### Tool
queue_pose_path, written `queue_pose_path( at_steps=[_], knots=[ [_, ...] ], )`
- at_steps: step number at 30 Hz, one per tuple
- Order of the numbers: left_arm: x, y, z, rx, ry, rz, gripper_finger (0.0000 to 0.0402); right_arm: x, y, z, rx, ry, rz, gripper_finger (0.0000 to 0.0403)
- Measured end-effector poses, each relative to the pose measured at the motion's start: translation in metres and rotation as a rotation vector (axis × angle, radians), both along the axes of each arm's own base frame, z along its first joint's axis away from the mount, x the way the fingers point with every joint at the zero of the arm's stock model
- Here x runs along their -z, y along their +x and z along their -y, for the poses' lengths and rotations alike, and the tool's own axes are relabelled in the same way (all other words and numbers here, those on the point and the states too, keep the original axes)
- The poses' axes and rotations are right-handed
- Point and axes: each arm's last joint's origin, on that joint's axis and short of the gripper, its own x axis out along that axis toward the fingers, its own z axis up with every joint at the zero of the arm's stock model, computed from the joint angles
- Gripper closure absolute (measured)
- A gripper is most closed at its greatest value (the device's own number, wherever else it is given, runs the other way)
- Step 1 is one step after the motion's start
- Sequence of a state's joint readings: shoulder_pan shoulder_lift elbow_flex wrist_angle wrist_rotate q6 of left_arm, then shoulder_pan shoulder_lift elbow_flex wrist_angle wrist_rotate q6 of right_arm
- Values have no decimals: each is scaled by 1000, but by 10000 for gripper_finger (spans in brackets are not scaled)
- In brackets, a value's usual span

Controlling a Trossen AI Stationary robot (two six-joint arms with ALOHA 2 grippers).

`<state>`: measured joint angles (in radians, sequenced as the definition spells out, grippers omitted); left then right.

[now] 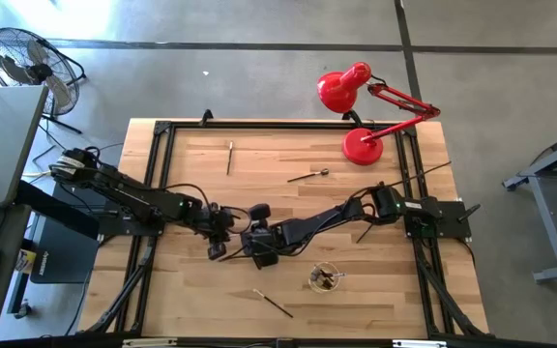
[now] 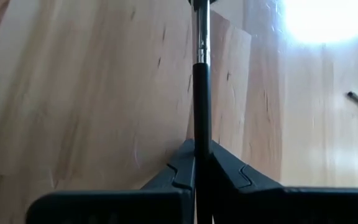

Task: Pick & Place Makeup Brushes
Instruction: Put the eyeshadow brush into the gold makeup holder

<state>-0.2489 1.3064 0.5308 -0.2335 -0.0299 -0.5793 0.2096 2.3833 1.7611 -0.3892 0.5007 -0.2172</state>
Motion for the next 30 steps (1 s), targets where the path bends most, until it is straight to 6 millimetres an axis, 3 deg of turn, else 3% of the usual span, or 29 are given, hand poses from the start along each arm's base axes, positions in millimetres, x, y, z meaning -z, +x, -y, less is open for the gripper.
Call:
queue_pose_path(
  at_steps=[8, 12, 16, 22, 30],
  knots=[
    [1, -1, -5, -82, 149, 11, 255, 2, -2, 4, 154, 140, 36, 391],
    [-1, -10, -11, -205, 252, -21, 232, 2, -1, 8, 255, 208, 81, 388],
    [0, -15, -17, -363, 336, -22, 225, 2, 1, 11, 304, 286, 112, 390],
    [10, -17, -18, -439, 294, 56, 225, 0, 3, 13, 376, 354, 166, 389],
    [28, -43, -25, -513, 241, 105, 224, 1, -1, 15, 448, 356, 160, 390]
  ],
)
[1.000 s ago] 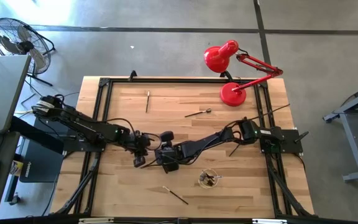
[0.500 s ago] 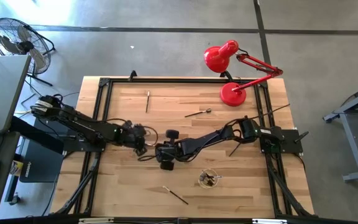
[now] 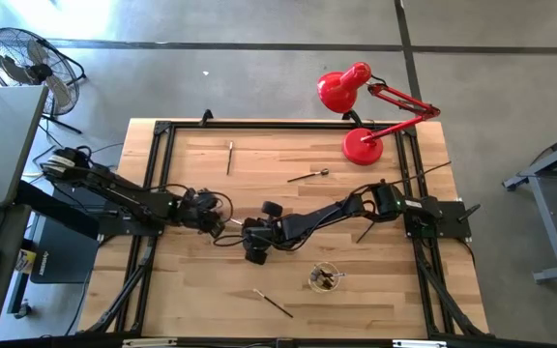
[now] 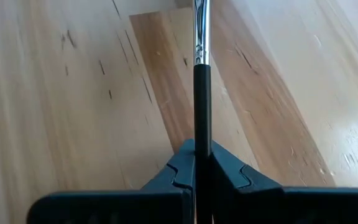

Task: Pick & Place Makeup Brushes
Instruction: Put the eyeshadow brush into the gold makeup holder

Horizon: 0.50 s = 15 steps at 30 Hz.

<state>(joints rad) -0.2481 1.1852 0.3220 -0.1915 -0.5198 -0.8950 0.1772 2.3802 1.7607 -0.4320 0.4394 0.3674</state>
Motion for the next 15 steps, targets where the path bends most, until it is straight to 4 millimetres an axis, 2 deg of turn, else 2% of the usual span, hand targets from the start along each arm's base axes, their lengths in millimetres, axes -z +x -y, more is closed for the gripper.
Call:
queue_pose_path(
  at_steps=[7, 11, 15],
  knots=[
    [-3, -15, -4, 28, -22, 161, 224, -12, -10, 6, 58, -45, -43, 389],
    [-11, -16, -4, 68, -10, 225, 224, -14, -20, 13, 115, -55, -36, 390],
    [-19, -11, -2, 129, 26, 294, 224, -8, -33, 20, 166, -17, 55, 390]
  ],
)
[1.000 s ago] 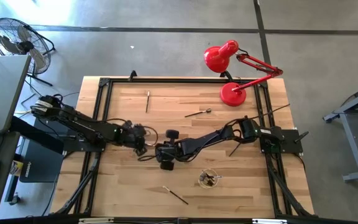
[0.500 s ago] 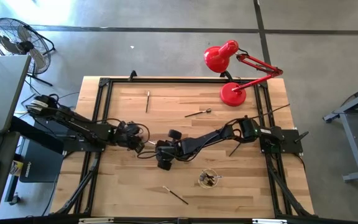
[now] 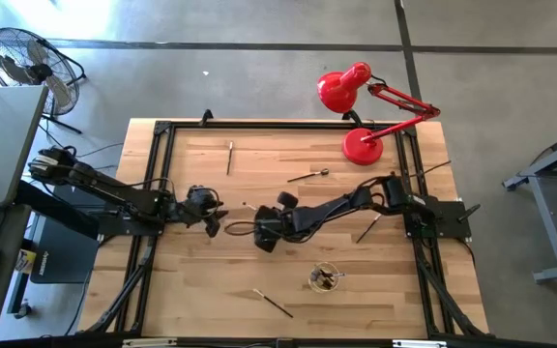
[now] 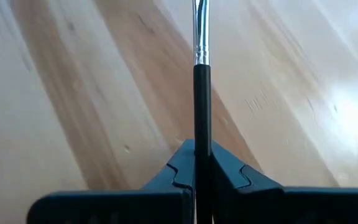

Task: Pick & Place Makeup Brushes
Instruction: Put the eyeshadow brush into the gold makeup holder

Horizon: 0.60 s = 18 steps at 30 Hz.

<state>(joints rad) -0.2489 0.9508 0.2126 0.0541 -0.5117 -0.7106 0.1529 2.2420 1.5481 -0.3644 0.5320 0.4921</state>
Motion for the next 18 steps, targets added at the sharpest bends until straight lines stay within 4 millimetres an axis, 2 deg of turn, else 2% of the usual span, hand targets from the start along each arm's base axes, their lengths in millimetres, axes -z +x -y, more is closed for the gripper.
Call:
queue_pose_path(
  at_steps=[2, 5, 11, 13, 18],
  knots=[
    [-4, 3, 1, 20, 20, 36, 224, -2, -6, 3, 23, 6, 115, 390],
    [-8, 6, 1, 11, 29, 91, 224, -9, -12, 7, 51, 43, 384, 390],
    [-19, 11, 0, -51, 40, 217, 224, -6, -30, 13, 7, 151, 775, 390],
    [-26, 13, 1, -46, 46, 287, 225, -9, -30, 14, -11, 174, 857, 390],
    [-40, 20, 3, -6, 68, 424, 225, -14, -27, 12, -50, 149, 889, 390]
  ],
)
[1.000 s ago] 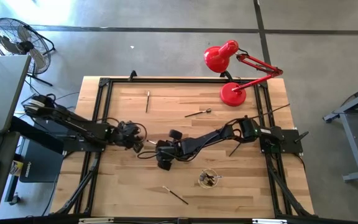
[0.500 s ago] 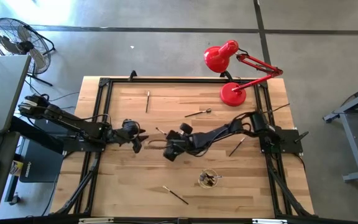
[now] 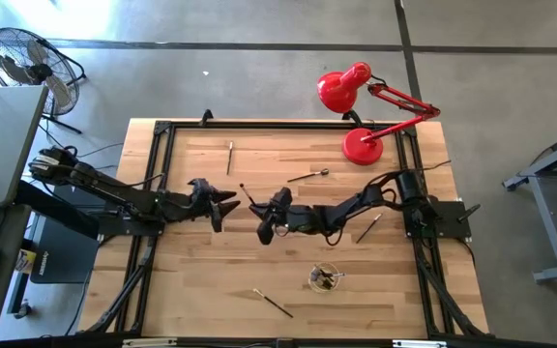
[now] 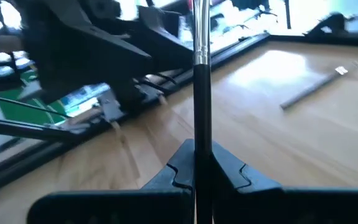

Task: Pick & Place Makeup Brushes
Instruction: Put the eyeshadow brush into the gold makeup holder

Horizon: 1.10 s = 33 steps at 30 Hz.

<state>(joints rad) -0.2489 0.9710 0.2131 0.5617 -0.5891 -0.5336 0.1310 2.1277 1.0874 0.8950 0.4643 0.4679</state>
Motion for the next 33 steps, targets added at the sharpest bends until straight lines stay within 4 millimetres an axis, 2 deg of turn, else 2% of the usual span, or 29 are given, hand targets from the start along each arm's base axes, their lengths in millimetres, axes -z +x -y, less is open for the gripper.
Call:
queue_pose_path(
  at_steps=[8, 21, 33],
  knots=[
    [-7, 6, 2, 42, 40, 87, 225, -19, 11, -2, -12, -72, 55, 390],
    [-29, 6, 2, 41, 124, 281, 225, -29, 11, -7, -18, -122, 132, 390],
    [-33, 6, 2, 29, 157, 301, 225, -38, 16, -9, -53, -167, 149, 390]
  ],
)
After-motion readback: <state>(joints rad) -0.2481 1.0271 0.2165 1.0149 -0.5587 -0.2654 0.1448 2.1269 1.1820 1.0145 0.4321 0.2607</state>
